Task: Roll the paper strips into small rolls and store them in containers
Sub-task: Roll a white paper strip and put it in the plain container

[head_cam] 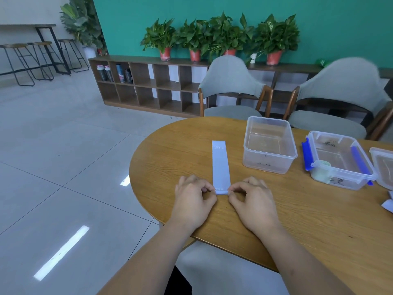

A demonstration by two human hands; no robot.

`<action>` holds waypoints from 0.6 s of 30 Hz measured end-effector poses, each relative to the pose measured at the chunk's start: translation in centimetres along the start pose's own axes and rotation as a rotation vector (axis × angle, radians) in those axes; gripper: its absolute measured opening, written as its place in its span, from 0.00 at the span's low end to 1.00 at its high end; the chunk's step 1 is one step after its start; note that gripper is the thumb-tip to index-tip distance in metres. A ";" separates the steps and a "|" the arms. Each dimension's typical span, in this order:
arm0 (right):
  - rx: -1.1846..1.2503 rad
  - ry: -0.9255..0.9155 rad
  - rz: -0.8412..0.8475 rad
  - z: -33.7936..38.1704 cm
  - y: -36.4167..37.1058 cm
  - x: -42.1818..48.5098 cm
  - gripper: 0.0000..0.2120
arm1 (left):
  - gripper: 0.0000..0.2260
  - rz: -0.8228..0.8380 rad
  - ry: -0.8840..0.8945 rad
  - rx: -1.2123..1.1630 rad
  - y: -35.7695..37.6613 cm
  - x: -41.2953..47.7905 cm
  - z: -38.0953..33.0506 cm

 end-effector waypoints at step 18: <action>-0.013 -0.020 0.009 -0.2 0.0 -0.1 0.08 | 0.05 -0.010 0.048 0.038 0.2 0.1 0.2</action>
Point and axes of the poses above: each hand's wrist, its own x-axis towards the middle knuckle, its own y-axis out of the palm, z = x × y, the point moved 1 cm from there along x, towards the middle knuckle, and after that the axes turned 4 degrees about x, right-handed, at the moved point
